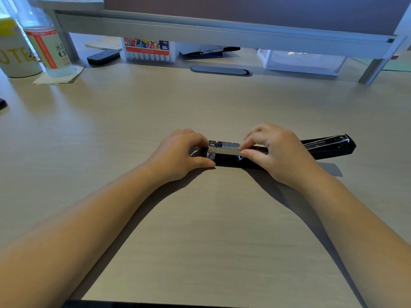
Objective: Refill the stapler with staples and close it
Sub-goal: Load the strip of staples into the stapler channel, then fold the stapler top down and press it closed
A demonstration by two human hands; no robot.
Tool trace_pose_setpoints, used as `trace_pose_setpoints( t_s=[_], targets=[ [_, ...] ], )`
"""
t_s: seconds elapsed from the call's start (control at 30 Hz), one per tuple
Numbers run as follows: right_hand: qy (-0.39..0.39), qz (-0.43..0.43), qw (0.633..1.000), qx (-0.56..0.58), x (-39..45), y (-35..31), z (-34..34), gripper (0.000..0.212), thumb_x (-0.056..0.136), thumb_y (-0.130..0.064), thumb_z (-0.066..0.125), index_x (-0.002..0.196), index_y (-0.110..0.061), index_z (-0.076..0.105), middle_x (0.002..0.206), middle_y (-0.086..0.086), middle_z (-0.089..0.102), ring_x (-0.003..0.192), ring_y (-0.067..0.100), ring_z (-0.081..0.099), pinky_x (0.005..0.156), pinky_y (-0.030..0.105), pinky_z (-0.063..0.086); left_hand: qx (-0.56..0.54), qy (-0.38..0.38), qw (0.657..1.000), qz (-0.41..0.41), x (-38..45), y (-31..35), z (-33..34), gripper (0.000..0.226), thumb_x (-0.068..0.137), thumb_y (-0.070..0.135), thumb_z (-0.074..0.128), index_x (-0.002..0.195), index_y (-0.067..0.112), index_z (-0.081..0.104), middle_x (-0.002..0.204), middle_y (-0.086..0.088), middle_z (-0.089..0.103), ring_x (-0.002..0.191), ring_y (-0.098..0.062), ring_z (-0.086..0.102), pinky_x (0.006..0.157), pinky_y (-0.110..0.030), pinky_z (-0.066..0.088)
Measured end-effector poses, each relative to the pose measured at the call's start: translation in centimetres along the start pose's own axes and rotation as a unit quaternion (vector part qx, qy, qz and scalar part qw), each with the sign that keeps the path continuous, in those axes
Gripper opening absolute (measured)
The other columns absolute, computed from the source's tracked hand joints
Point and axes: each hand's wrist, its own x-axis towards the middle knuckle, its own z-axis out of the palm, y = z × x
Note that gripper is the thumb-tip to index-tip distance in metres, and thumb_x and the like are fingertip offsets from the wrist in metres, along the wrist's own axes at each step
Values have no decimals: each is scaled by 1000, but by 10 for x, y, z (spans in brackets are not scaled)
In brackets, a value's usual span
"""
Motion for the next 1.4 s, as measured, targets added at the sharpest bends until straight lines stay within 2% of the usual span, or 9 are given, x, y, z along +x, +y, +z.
trace_pose_setpoints(
  t_s=[0.33, 0.47, 0.7, 0.83, 0.97, 1.07, 1.2, 1.33, 1.4],
  targets=[
    [-18, -24, 999, 16, 6, -6, 11, 21, 82, -17, 59, 102, -14, 61, 104, 12, 61, 98, 28, 52, 88, 45, 42, 6, 4, 1000, 0, -1, 2, 0, 35, 72, 30, 67, 102, 13, 60, 93, 4, 50, 92, -13, 41, 78, -26, 31],
    [16, -23, 1000, -9, 4, -2, 7, 25, 81, -20, 60, 105, -14, 58, 107, 8, 61, 100, 26, 51, 85, 38, 38, 15, 1, 1000, -3, 2, 1, 0, 33, 74, 30, 65, 102, 14, 59, 92, 4, 49, 91, -13, 40, 77, -27, 31],
    [63, 89, 977, -186, -5, 19, -7, 51, 73, -46, 62, 113, -16, 50, 115, 10, 61, 110, 32, 46, 95, 42, 31, 7, 23, 999, -45, 4, -11, -10, 28, 78, 24, 61, 103, 12, 59, 93, 1, 49, 91, -16, 41, 79, -30, 33],
    [97, 164, 959, -208, -8, 31, -10, 57, 71, -53, 60, 112, -14, 51, 120, 13, 56, 119, 33, 38, 109, 50, 16, 8, 24, 998, -50, 4, -11, -11, 29, 79, 21, 61, 105, 10, 58, 92, -1, 48, 89, -16, 41, 78, -29, 32],
    [158, 184, 970, -4, -10, 37, -10, 55, 68, -32, 72, 112, -10, 49, 127, 15, 41, 120, 31, 36, 102, 37, 29, -6, 29, 998, -56, 3, -10, -11, 30, 78, 19, 61, 106, 9, 58, 93, -1, 49, 89, -16, 41, 77, -28, 31],
    [226, 183, 949, 125, -11, 41, -14, 59, 64, -12, 76, 115, -9, 45, 135, 17, 28, 124, 28, 35, 106, 29, 28, -8, 33, 997, -65, 4, -12, -10, 30, 78, 20, 62, 105, 9, 58, 93, -2, 50, 90, -17, 42, 77, -29, 32],
    [291, 172, 913, 228, -6, 39, -18, 59, 65, -2, 73, 116, -11, 44, 117, 6, 40, 106, 17, 44, 92, 11, 37, -10, 32, 997, -68, 7, -13, -8, 29, 76, 22, 64, 102, 9, 59, 92, -2, 51, 91, -19, 44, 77, -31, 33],
    [289, 181, 868, 361, 4, 34, -14, 61, 68, 2, 69, 117, -14, 38, 105, -2, 48, 108, 23, 49, 101, 43, 43, -12, 31, 997, -64, 8, -13, -7, 30, 76, 23, 64, 103, 10, 59, 93, -1, 50, 92, -18, 43, 79, -31, 35],
    [267, 177, 856, 405, 10, 31, -12, 45, 72, 2, 66, 107, -17, 45, 95, -6, 52, 109, 29, 52, 98, 52, 44, -11, 29, 998, -61, 9, -12, -7, 32, 77, 23, 63, 105, 10, 58, 94, 0, 50, 92, -17, 43, 82, -33, 36]
  ],
)
